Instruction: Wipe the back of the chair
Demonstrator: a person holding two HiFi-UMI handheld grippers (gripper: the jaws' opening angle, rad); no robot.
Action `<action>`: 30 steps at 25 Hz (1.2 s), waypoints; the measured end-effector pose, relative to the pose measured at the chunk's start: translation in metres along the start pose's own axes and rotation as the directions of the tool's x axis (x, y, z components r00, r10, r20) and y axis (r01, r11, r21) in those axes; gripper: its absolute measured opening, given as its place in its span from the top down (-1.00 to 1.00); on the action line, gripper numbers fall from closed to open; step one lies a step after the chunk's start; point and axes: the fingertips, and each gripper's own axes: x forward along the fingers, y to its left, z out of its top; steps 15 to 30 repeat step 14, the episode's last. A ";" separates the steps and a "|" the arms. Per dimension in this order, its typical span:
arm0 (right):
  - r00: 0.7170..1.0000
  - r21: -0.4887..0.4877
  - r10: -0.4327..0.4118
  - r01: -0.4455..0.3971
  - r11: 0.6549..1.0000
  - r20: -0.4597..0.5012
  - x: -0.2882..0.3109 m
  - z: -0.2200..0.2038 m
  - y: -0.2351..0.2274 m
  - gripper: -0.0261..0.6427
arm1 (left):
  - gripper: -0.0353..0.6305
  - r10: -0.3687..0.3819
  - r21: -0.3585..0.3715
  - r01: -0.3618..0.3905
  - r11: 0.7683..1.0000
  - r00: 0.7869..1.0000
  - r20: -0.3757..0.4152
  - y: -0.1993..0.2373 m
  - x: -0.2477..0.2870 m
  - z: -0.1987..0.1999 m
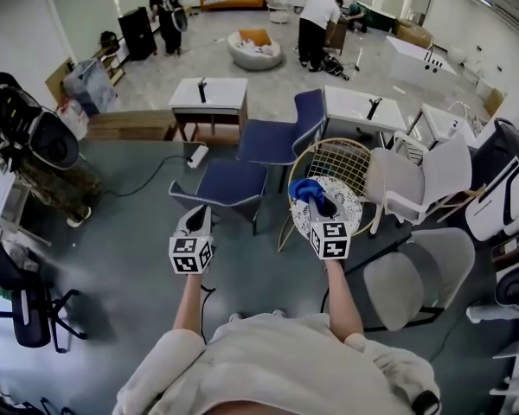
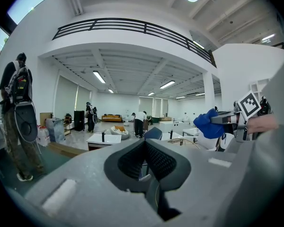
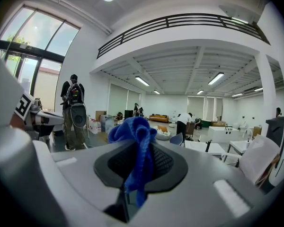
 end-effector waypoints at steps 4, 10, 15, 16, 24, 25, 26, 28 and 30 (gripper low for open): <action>1.000 0.006 0.000 0.000 1.000 -0.006 0.000 -0.004 0.002 0.76 | 0.88 -0.005 0.004 0.005 1.000 1.000 -0.003 0.000 -0.002 -0.001; 1.000 0.001 0.007 -0.007 1.000 -0.008 0.001 0.002 0.007 0.76 | 0.88 -0.008 0.007 0.008 1.000 1.000 -0.004 0.001 -0.002 0.001; 1.000 -0.005 0.012 -0.012 1.000 -0.004 0.007 0.002 0.010 0.76 | 0.88 -0.010 0.013 0.010 1.000 1.000 0.000 0.004 0.000 0.004; 1.000 -0.005 0.012 -0.012 1.000 -0.004 0.007 0.002 0.010 0.76 | 0.88 -0.010 0.013 0.010 1.000 1.000 0.000 0.004 0.000 0.004; 1.000 -0.005 0.012 -0.012 1.000 -0.004 0.007 0.002 0.010 0.76 | 0.88 -0.010 0.013 0.010 1.000 1.000 0.000 0.004 0.000 0.004; 1.000 -0.005 0.012 -0.012 1.000 -0.004 0.007 0.002 0.010 0.76 | 0.88 -0.010 0.013 0.010 1.000 1.000 0.000 0.004 0.000 0.004; 1.000 -0.005 0.012 -0.012 1.000 -0.004 0.007 0.002 0.010 0.76 | 0.88 -0.010 0.013 0.010 1.000 1.000 0.000 0.004 0.000 0.004; 1.000 -0.005 0.012 -0.012 1.000 -0.004 0.007 0.002 0.010 0.76 | 0.88 -0.010 0.013 0.010 1.000 1.000 0.000 0.004 0.000 0.004; 1.000 -0.005 0.012 -0.012 1.000 -0.004 0.007 0.002 0.010 0.76 | 0.88 -0.010 0.013 0.010 1.000 1.000 0.000 0.004 0.000 0.004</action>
